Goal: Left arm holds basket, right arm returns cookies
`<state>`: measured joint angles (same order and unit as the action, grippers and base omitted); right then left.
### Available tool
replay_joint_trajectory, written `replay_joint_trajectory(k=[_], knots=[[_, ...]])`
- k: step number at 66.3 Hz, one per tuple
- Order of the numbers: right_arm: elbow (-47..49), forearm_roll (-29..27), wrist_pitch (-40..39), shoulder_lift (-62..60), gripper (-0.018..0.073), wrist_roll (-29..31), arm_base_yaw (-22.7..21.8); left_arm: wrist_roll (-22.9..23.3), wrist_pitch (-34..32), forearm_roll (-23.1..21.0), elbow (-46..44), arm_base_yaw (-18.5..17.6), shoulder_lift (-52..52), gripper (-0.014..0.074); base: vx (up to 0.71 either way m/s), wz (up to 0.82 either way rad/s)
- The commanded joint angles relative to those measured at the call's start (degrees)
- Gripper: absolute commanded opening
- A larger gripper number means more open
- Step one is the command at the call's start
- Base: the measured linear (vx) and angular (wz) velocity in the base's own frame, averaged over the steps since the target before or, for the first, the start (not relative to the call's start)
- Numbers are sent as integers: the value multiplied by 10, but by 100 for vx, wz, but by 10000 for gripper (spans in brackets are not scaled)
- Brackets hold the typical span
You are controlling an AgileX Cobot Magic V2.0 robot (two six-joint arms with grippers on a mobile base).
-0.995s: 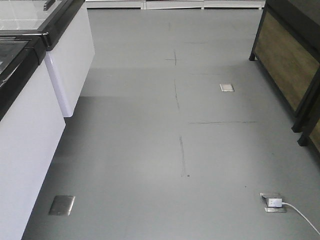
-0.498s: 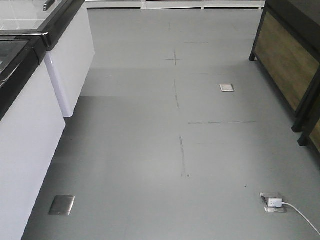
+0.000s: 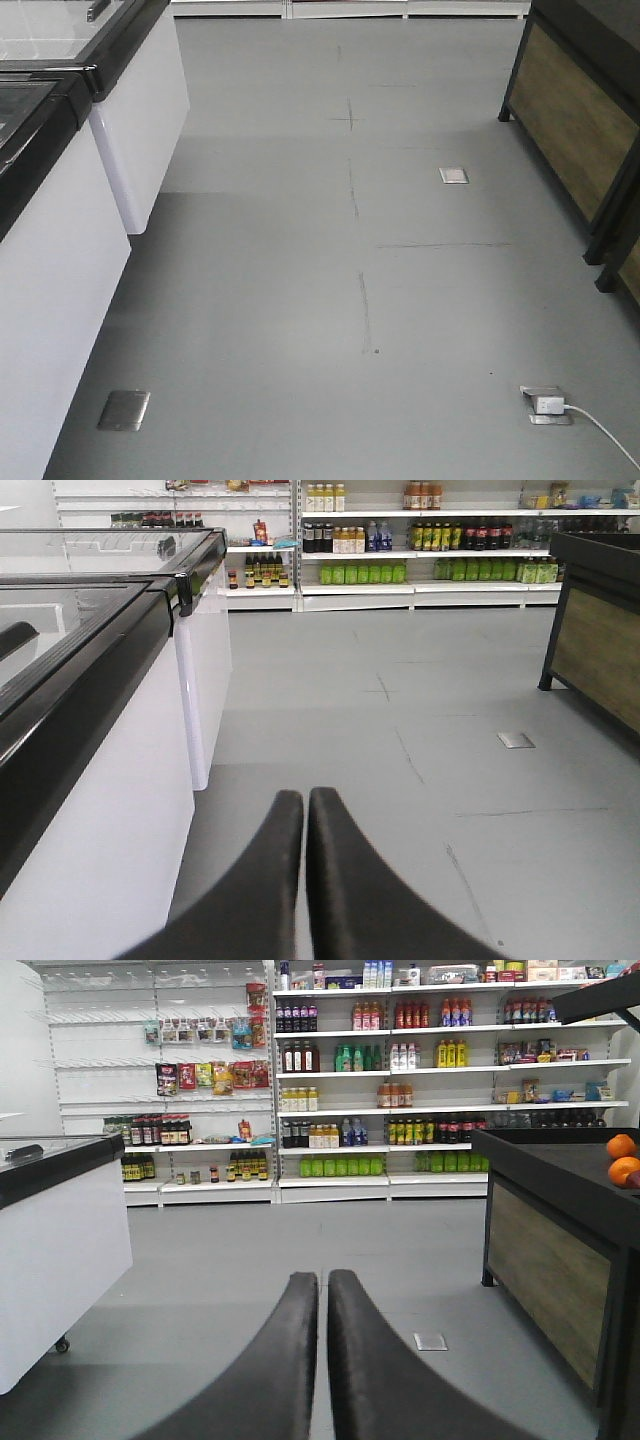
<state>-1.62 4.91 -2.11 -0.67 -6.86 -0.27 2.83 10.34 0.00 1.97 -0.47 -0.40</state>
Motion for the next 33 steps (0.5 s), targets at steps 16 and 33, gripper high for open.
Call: replay_joint_trajectory(k=[16, 33], knots=[[-11, 1, -45, -7, -11, 4, -3, -1, -135, 0, -24, 0, -10, -8, 0, 0], [-11, 1, -45, -7, -11, 4, -3, -15, -192, 0, -99, 1, 5, -8, 0, 0]])
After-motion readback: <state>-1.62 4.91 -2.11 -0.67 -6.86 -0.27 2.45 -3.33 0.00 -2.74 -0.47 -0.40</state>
